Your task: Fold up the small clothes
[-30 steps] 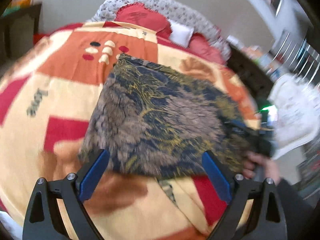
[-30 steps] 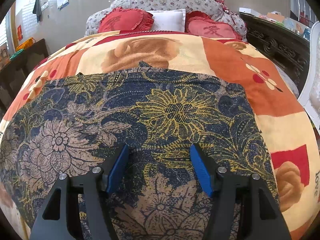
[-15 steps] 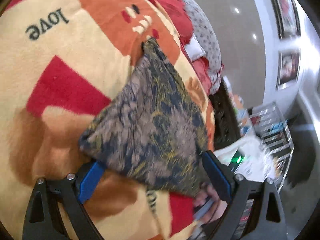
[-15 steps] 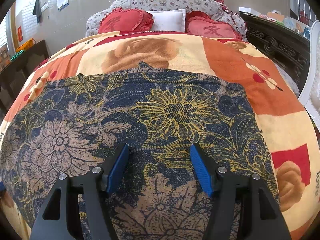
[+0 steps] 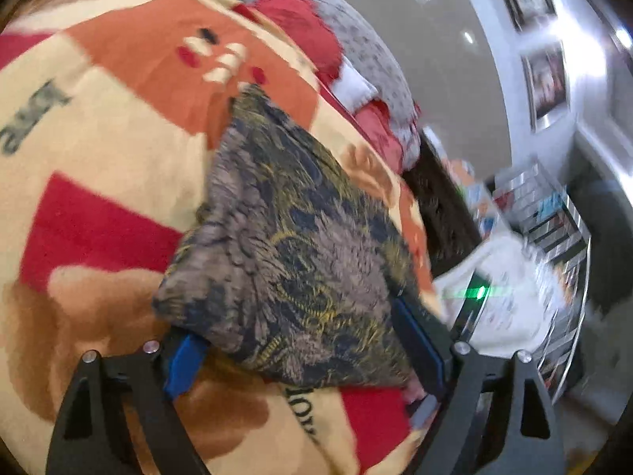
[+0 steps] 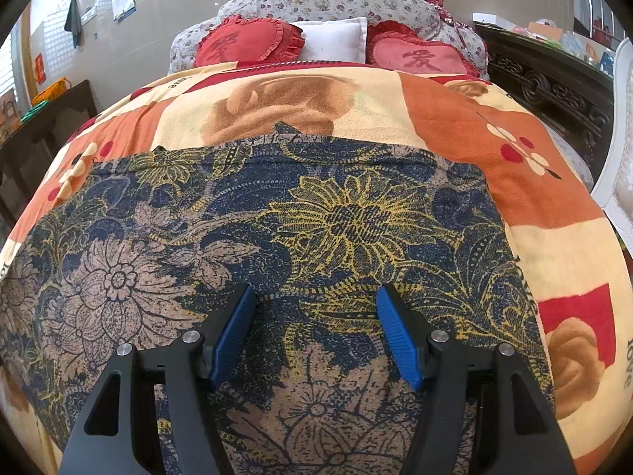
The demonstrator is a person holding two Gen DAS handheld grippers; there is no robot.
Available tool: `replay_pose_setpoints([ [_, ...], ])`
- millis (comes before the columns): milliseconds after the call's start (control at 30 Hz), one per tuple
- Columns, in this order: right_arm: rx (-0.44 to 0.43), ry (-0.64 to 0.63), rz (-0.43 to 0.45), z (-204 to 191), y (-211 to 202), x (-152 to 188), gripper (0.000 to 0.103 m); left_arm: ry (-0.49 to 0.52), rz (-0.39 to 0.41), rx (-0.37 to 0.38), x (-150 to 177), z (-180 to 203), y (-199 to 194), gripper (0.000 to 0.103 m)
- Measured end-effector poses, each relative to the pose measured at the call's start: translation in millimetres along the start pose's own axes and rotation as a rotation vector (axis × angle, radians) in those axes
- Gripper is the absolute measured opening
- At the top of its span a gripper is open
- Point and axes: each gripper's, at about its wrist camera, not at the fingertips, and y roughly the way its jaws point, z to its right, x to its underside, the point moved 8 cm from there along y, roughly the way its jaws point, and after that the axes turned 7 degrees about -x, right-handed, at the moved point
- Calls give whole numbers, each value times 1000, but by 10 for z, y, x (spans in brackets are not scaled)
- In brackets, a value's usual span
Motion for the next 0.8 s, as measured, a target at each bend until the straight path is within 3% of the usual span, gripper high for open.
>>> replay_pose_setpoints([
  [133,0,0,0,1,3,1,70,-43,-61,32,-2,-109,81,89],
  [233,0,1,0,3,5,2,70,-90,-42,84,-84,-107,-26,89],
  [300,1,1,0,5,6,3,70,-62,-55,122,-29,4,-58,90],
  [367,0,1,0,9,8,3,70,13,-110,114,161,132,8,91],
  [467,-1,2,0,8,6,3,70,34,-151,82,340,114,136,91],
  [667,0,2,0,7,6,4,70,47,-152,79,378,160,160,93],
  [800,2,0,1,-3,6,2,70,-105,-79,111,46,-96,110,83],
])
